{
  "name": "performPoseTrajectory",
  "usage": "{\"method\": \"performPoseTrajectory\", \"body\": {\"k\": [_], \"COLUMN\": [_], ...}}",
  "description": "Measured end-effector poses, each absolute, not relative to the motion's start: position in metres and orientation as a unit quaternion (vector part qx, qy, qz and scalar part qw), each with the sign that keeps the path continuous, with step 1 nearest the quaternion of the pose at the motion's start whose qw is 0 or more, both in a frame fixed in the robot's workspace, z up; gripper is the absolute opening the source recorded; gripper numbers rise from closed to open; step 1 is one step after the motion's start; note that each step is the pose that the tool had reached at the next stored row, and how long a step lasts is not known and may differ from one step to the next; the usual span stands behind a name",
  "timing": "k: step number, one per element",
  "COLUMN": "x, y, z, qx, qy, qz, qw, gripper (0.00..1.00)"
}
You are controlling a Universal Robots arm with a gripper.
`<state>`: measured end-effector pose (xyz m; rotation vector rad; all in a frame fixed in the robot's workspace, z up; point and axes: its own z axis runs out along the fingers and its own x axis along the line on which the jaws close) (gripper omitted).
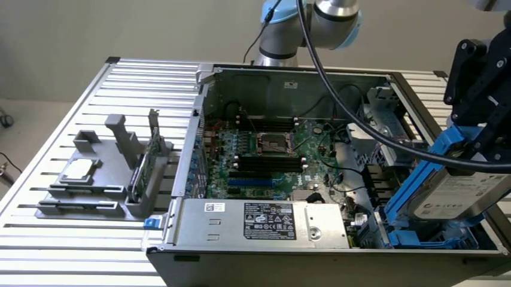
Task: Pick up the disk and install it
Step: 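Pick up the disk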
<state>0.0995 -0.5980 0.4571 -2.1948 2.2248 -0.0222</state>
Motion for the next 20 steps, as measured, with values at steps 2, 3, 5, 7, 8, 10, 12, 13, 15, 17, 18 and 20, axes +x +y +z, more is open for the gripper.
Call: {"method": "performPoseTrajectory", "body": {"k": [2,3,5,7,8,10,12,13,15,17,18,20], "x": [0.1,0.1,0.101,0.103,0.104,0.104,0.105,0.106,0.11,0.112,0.112,0.112], "y": [-0.598,-0.598,-0.597,-0.597,-0.597,-0.597,-0.597,-0.597,-0.597,-0.597,-0.597,-0.597], "z": [0.455,0.454,0.453,0.453,0.452,0.452,0.452,0.452,0.452,0.451,0.451,0.45], "qx": [-0.703,-0.703,-0.704,-0.707,-0.709,-0.713,-0.716,-0.717,-0.718,-0.719,-0.72,-0.721], "qy": [0.712,0.711,0.71,0.707,0.705,0.701,0.698,0.697,0.696,0.695,0.694,0.693], "qz": [-0.007,-0.007,-0.007,-0.007,-0.006,-0.005,-0.001,0.0,0.002,0.002,0.002,0.003], "qw": [0.008,0.008,0.008,0.008,0.007,0.006,0.003,0.002,0.001,0.0,0.0,0.0], "gripper": [0.33,0.33,0.33,0.33,0.33,0.33,0.33,0.33,0.33,0.33,0.33,0.33]}}
